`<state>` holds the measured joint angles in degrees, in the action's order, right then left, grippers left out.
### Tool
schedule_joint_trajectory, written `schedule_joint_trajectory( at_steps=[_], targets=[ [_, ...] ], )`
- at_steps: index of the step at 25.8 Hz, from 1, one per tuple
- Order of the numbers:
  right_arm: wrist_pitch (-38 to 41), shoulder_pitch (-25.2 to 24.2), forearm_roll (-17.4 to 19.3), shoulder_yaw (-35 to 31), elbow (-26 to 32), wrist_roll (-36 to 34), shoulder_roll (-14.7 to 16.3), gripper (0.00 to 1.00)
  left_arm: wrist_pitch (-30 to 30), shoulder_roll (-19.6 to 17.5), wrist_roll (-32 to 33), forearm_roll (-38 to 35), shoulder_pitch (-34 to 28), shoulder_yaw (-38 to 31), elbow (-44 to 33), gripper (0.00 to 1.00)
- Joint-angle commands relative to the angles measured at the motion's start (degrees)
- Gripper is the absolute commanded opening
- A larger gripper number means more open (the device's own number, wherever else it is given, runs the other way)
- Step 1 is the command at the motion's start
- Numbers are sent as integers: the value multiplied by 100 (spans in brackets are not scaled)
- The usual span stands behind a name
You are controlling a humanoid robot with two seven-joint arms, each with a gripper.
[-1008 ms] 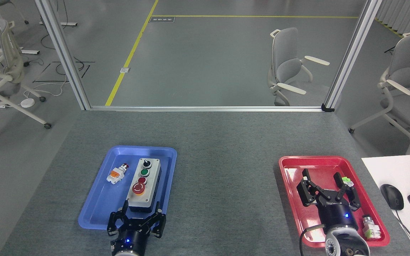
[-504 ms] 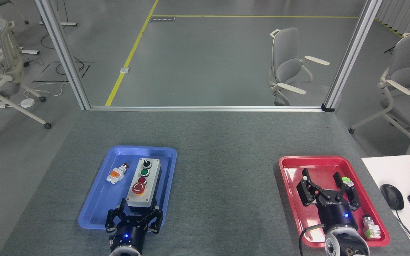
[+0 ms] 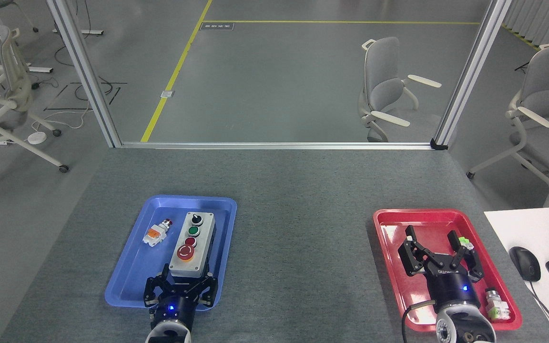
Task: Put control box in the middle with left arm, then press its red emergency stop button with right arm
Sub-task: 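Close the left gripper on the near end of the grey control box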
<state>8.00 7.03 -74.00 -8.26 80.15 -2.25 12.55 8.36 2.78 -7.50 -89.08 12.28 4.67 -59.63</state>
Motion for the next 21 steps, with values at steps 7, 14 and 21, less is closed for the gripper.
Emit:
schedule_joint_trajectory(
  at_steps=[7, 14, 21],
  targets=[
    [9, -9, 0, 0, 0, -3, 2, 99, -1, -5, -59, 347, 609, -2, 804, 99],
    [18, 0, 0, 0, 0, -3, 2, 99, -10, -31, -15, 409, 899, 7, 1129, 76],
    [18, 0, 0, 0, 0, -3, 19, 99, -361, -163, -15, 409, 908, 16, 1120, 0]
  ],
)
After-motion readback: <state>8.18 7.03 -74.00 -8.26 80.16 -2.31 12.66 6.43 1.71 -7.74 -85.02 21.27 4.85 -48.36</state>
